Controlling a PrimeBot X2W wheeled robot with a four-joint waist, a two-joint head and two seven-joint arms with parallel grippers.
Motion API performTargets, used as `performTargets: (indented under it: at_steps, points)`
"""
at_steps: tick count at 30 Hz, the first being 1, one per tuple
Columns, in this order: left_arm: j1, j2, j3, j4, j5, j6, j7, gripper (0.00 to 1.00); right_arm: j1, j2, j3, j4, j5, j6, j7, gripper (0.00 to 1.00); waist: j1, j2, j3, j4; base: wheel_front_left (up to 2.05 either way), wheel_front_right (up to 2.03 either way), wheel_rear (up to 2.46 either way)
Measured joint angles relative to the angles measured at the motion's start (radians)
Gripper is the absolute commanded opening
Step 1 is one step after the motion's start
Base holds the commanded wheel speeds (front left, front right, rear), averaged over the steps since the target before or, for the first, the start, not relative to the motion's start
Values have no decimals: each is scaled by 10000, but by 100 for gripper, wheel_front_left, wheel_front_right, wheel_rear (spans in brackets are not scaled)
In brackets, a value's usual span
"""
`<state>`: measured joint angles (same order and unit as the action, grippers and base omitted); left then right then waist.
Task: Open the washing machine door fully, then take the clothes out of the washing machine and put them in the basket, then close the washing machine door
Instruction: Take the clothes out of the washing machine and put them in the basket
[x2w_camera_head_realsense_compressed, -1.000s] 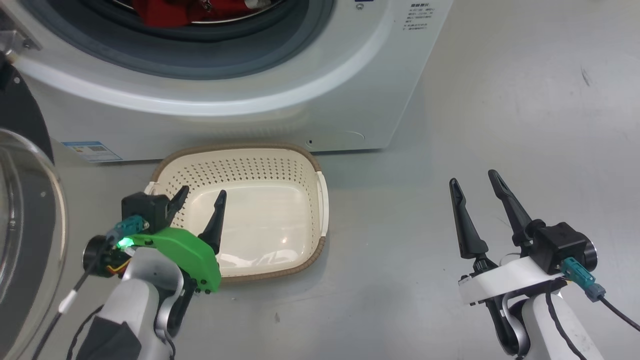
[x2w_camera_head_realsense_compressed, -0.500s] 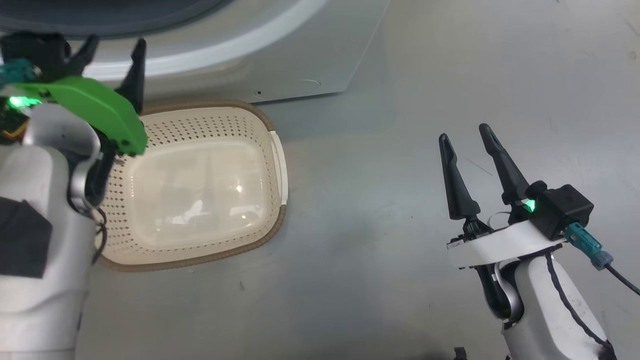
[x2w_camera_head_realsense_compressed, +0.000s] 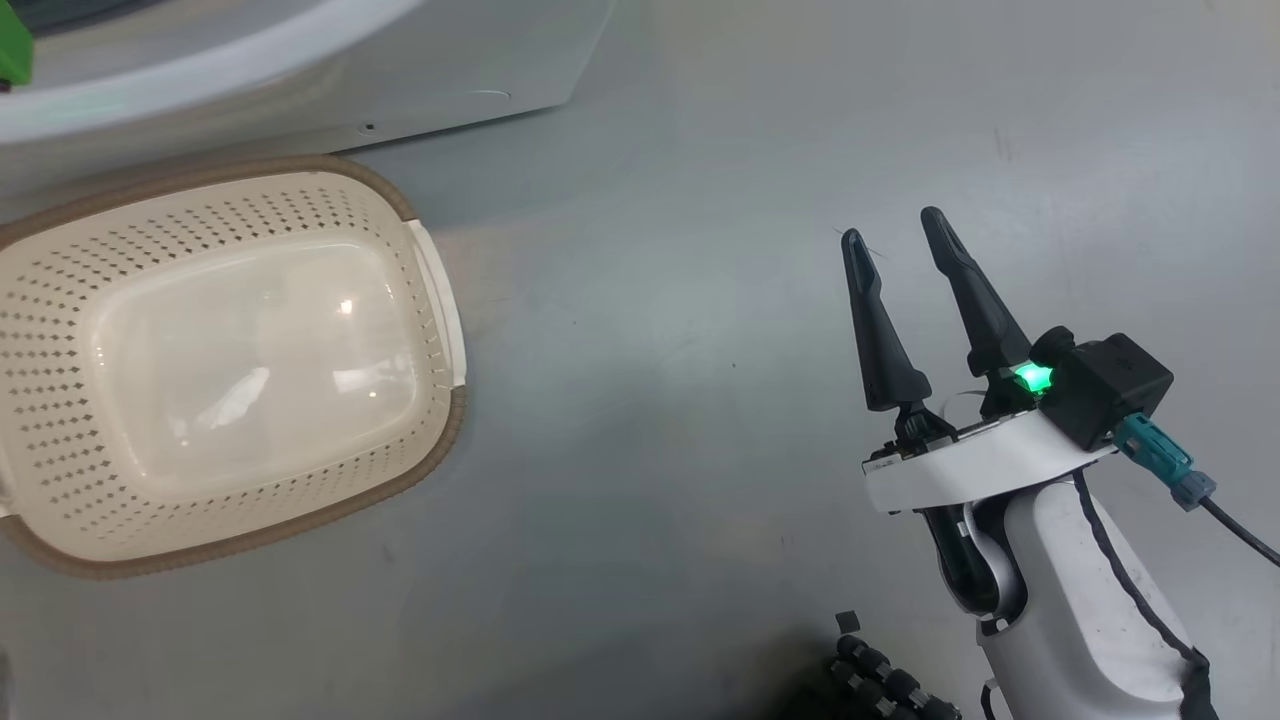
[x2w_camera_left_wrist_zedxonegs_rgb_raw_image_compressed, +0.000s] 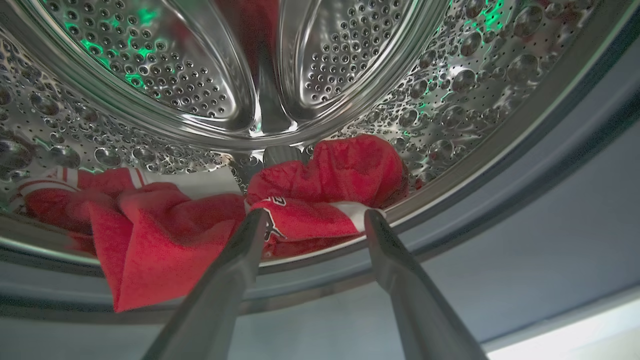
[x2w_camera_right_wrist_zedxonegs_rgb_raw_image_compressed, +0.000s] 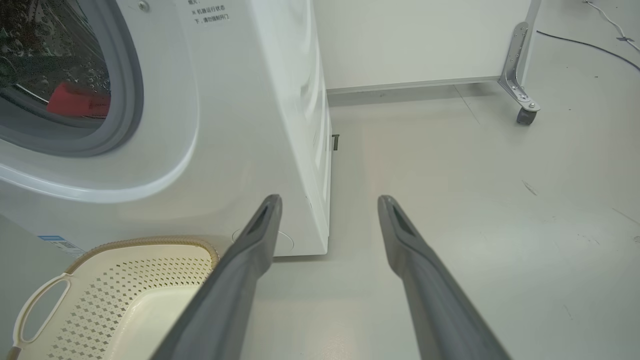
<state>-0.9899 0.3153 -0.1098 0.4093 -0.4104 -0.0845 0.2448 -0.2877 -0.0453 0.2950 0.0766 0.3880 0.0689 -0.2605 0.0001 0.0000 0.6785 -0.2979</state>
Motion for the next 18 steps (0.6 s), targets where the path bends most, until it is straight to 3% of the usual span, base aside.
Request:
performTargets:
  at_steps: [13,18]
  points:
    - [-1545,853,447,1030,109,0,10,100,-377,10,558,-69,504,-100,0,100,-1,0,908,-1209,0,0,0]
    - [-1753,871,431,1373,161,-2,96,100,-385,12,614,-67,516,-115,0,100,-1,0,1052,-1450,0,0,0]
